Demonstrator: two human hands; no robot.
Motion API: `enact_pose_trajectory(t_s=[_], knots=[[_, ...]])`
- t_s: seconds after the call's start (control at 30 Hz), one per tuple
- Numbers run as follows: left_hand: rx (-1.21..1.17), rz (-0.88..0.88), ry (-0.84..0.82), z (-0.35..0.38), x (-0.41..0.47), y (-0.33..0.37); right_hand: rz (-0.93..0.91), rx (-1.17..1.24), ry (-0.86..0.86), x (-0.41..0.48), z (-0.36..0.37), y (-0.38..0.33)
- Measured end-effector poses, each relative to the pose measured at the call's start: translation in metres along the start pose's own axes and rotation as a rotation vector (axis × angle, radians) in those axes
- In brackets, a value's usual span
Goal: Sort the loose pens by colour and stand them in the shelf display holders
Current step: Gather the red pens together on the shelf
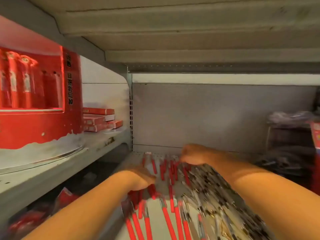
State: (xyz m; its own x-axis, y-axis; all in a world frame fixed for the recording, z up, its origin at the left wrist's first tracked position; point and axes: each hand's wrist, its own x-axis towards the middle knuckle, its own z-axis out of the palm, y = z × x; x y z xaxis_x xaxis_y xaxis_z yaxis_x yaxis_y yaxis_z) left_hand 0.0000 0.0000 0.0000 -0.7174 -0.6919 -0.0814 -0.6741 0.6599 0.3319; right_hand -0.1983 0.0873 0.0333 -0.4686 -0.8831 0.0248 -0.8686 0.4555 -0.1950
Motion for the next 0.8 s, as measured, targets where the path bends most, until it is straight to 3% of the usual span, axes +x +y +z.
enact_pose_trajectory(t_s=[0.23,0.43,0.57,0.8], knots=[[0.035,0.058,-0.075,-0.003,0.03,-0.001,0.128,0.132,0.011,0.05,0.031,0.02],[-0.01,0.113,0.005,-0.01,0.055,0.01,0.212,-0.056,-0.02,0.069,0.043,0.015],[-0.01,0.114,0.024,0.002,0.072,0.009,0.142,0.023,-0.078,0.081,0.047,0.009],[0.022,0.088,0.136,0.02,0.082,-0.002,0.178,0.115,-0.117,0.093,0.046,-0.002]])
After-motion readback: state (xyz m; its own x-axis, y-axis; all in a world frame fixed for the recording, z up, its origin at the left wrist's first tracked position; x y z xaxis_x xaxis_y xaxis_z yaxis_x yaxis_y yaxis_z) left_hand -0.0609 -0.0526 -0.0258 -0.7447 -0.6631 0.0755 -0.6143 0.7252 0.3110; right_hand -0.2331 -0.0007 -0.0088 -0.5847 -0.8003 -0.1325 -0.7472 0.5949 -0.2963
